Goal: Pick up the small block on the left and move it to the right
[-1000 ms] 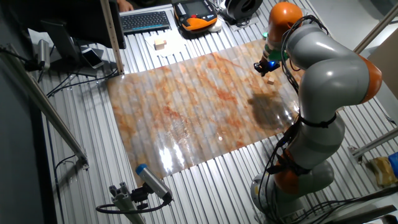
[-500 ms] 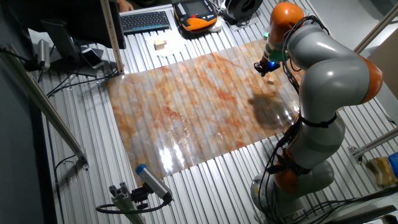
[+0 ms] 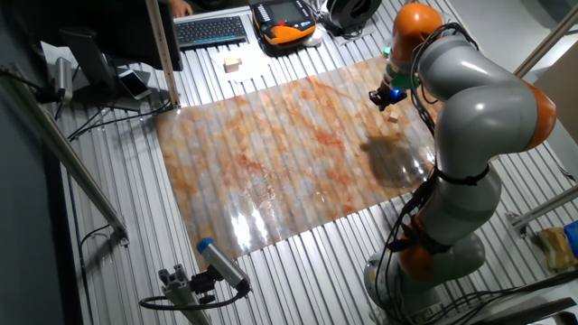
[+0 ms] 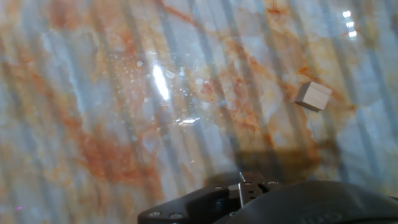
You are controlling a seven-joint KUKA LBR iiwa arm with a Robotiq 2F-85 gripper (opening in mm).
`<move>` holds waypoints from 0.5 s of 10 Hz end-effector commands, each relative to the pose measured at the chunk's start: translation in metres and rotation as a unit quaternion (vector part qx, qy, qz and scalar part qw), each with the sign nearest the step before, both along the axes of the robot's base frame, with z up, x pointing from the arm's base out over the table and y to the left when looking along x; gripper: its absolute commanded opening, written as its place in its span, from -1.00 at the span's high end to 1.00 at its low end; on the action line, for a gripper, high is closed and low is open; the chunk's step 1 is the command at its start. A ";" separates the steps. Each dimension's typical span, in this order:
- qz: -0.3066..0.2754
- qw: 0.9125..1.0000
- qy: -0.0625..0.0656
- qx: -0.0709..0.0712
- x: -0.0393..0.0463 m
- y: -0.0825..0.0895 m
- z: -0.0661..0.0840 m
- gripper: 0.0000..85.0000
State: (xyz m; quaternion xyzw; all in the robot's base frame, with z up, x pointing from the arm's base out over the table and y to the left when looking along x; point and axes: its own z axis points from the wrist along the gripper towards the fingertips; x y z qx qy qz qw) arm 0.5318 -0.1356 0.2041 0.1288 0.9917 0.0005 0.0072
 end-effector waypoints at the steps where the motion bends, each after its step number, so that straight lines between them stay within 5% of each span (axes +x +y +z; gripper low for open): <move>1: 0.002 1.000 0.000 -0.002 0.0000 0.000 0.000 1.00; 5: 0.002 1.000 -0.001 -0.024 0.0012 -0.006 -0.003 1.00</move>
